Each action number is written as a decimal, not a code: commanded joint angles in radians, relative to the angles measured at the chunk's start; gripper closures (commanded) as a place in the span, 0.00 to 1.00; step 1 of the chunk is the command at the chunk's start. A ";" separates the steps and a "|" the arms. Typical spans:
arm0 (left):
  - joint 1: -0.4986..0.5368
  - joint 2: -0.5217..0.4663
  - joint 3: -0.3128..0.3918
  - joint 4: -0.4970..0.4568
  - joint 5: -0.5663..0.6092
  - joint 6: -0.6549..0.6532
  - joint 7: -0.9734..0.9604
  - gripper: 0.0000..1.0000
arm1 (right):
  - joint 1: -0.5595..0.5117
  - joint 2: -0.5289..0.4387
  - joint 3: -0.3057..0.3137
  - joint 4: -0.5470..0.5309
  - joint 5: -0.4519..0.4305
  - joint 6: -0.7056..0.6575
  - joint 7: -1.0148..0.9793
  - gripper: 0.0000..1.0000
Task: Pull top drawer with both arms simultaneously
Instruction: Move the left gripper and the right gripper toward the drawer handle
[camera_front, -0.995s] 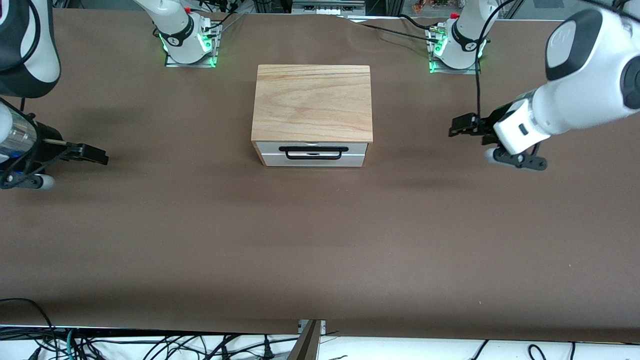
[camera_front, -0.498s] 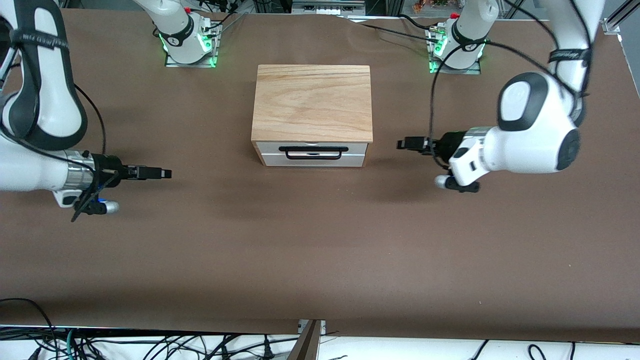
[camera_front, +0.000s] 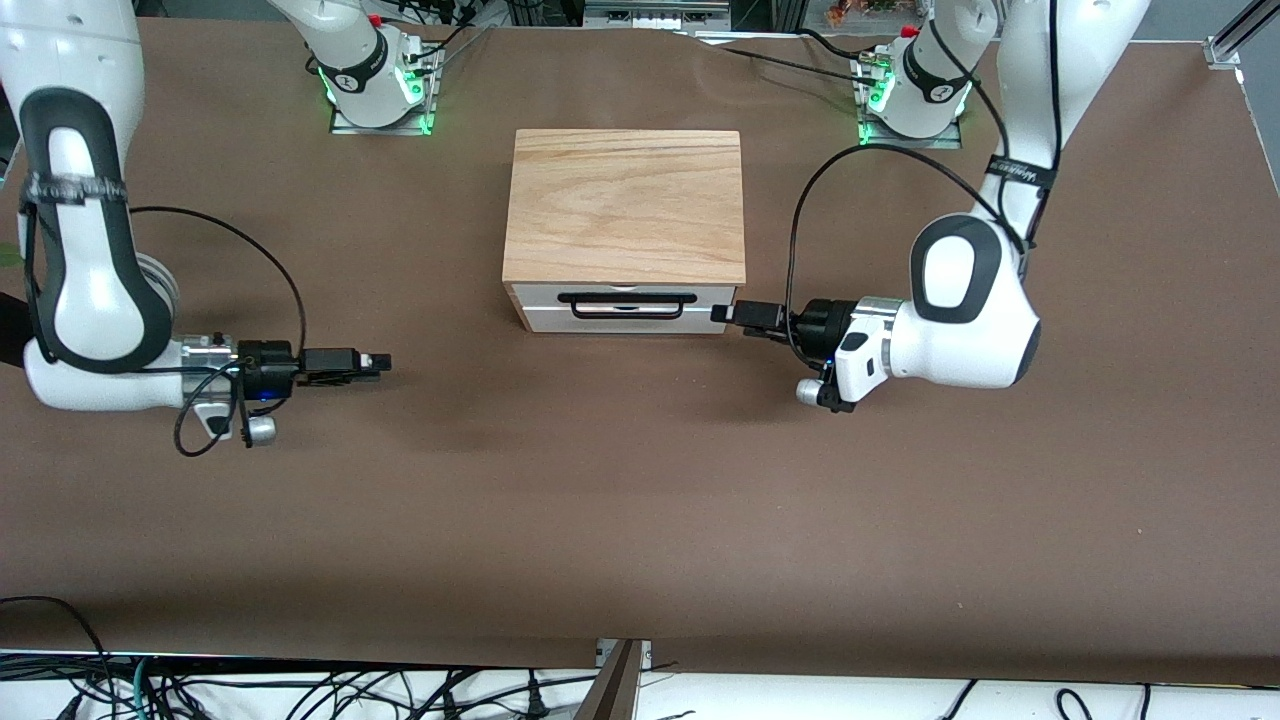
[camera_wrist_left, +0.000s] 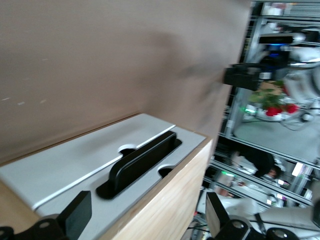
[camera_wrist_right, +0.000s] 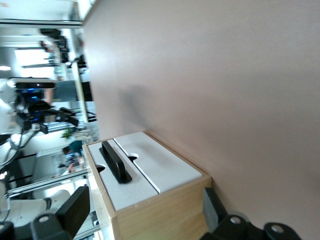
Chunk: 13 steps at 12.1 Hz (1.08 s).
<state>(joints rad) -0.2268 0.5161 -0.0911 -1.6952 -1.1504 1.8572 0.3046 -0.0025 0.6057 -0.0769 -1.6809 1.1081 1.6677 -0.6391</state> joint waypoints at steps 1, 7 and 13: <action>-0.038 0.056 0.010 0.023 -0.142 0.004 0.126 0.00 | -0.004 0.035 0.034 -0.007 0.119 -0.012 -0.155 0.00; -0.063 0.179 0.008 0.022 -0.296 0.023 0.538 0.00 | 0.032 0.075 0.100 -0.010 0.307 -0.012 -0.261 0.00; -0.077 0.206 -0.006 -0.007 -0.371 0.017 0.637 0.11 | 0.133 0.132 0.108 -0.072 0.470 -0.043 -0.427 0.00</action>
<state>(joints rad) -0.2979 0.7183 -0.0961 -1.6970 -1.4820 1.8824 0.8986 0.1110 0.7361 0.0292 -1.7210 1.5337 1.6571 -1.0181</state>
